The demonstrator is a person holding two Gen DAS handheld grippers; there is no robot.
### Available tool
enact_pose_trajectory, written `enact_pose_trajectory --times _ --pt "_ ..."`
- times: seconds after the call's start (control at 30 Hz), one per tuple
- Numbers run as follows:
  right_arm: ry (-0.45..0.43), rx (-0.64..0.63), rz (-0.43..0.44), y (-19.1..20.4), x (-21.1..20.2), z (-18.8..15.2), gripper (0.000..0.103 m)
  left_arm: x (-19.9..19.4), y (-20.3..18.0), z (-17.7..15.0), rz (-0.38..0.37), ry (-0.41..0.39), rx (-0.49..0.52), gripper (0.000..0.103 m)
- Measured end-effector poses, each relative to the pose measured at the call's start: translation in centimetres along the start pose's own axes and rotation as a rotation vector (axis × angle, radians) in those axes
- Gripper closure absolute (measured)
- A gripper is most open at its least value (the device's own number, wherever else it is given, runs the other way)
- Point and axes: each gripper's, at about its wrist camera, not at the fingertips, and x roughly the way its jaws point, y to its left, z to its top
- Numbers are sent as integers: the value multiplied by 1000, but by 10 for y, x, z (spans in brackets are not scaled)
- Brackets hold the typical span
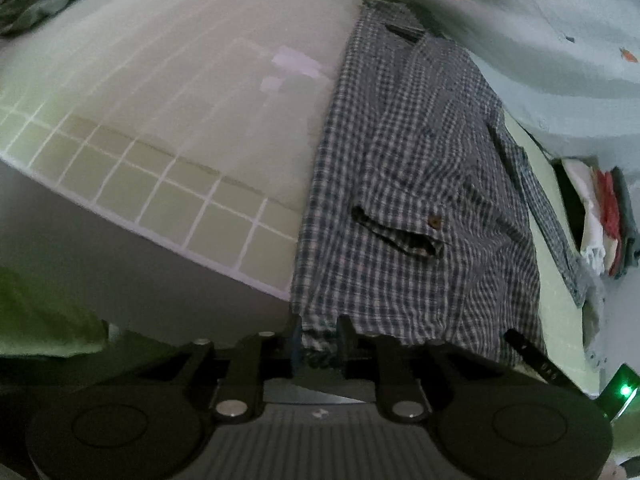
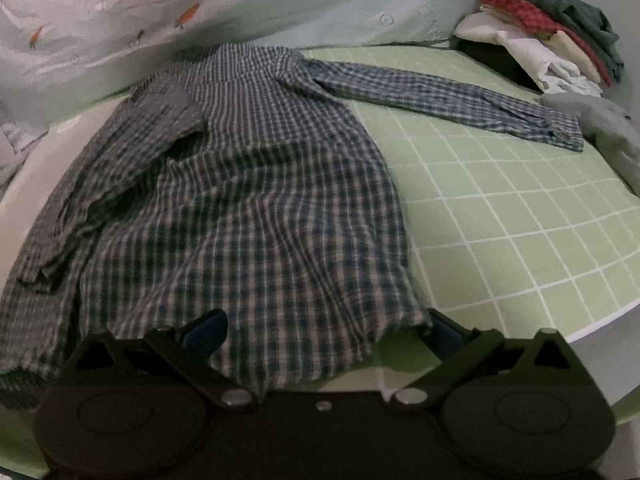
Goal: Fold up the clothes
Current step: 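Press the shirt hem flat with the left gripper, then move the right gripper over the spread checked sleeve toward its cuff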
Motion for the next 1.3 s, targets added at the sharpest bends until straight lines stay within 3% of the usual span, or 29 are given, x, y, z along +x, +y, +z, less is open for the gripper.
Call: enact_pose_trajectory --times 0.2,0.4,0.63,0.83,1.17,1.3 --pt "-35 11 -12 -6 -2 13 0 13 -13 13 14 7 44 79" --pt "-65 62 -66 -15 3 32 0 34 -25 55 8 16 81 75" --pt "-84 138 -117 -17 19 50 0 60 -33 103 43 20 163 59" --pt "-87 184 -131 -16 31 57 0 88 -43 137 81 29 167 49" --pt "-47 269 -119 -56 48 88 0 106 -56 148 187 7 155 31" --pt "-38 333 -134 -86 70 110 0 109 -57 149 243 -6 121 30"
